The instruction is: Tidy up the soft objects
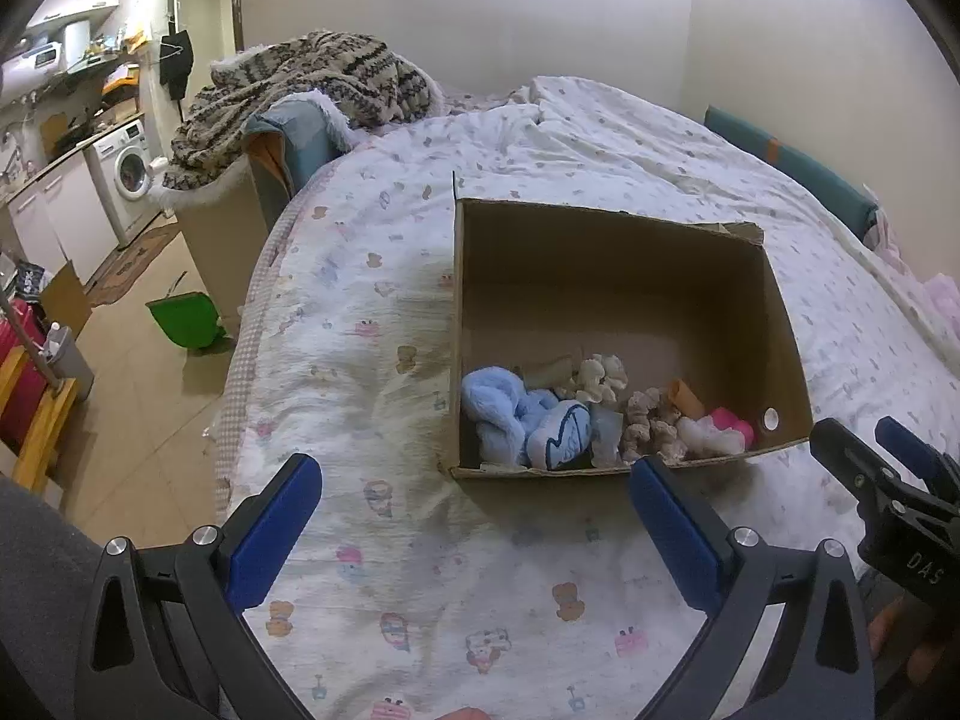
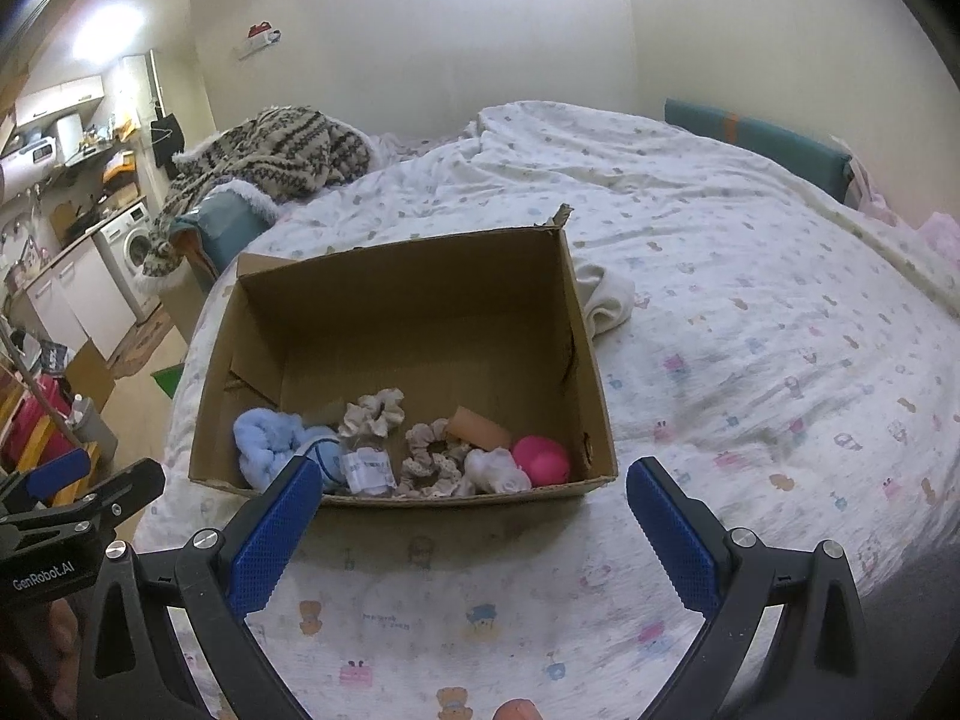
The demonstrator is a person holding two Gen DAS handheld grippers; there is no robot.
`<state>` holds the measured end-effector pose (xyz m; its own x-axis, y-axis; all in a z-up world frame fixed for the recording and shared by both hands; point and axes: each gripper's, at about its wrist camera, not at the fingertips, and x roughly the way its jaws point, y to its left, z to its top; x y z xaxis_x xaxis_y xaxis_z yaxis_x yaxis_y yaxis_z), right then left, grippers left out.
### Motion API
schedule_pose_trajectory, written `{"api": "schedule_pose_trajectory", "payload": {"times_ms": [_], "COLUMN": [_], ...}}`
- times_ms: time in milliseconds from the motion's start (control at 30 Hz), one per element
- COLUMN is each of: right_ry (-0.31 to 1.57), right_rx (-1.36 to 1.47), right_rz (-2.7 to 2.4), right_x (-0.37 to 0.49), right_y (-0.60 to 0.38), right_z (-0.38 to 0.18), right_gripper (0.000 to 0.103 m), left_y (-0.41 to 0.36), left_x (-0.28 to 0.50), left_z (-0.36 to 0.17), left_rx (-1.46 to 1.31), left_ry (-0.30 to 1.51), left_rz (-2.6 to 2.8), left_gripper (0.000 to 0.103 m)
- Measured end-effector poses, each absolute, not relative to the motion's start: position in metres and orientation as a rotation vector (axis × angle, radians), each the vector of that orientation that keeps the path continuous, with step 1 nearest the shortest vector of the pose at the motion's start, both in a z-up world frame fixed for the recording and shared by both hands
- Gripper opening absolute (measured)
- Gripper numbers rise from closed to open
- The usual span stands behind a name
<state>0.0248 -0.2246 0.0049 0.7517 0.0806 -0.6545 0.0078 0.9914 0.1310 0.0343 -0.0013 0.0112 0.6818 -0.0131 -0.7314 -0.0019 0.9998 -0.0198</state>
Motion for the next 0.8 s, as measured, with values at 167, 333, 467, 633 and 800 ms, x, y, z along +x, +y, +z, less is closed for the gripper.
{"api": "schedule_pose_trajectory", "payload": {"times_ms": [167, 333, 467, 633, 800], "right_ry": [0.721, 0.726, 0.729, 0.730, 0.728], "right_rx": [0.128, 0.132, 0.133, 0.134, 0.134], "right_rz": [0.039, 0.042, 0.044, 0.044, 0.045], "right_x": [0.0247, 0.0247, 0.0243, 0.0241, 0.0245], "right_y": [-0.2243, -0.2243, -0.2242, -0.2242, -0.2249], "right_z": [0.0046, 0.0047, 0.0040, 0.0044, 0.0038], "right_gripper": [0.103, 0.103, 0.103, 0.103, 0.103], "left_y": [0.0010, 0.0018, 0.0026, 0.0024, 0.0026], "left_x": [0.0350, 0.0355, 0.0362, 0.0363, 0.0362], "left_z": [0.0100, 0.0097, 0.0085, 0.0079, 0.0080], "left_rx": [-0.033, -0.034, -0.036, -0.035, -0.036], "left_ry": [0.829, 0.834, 0.841, 0.842, 0.842], "left_rz": [-0.002, 0.000, -0.001, -0.001, -0.002], "left_gripper": [0.102, 0.102, 0.102, 0.102, 0.102]}}
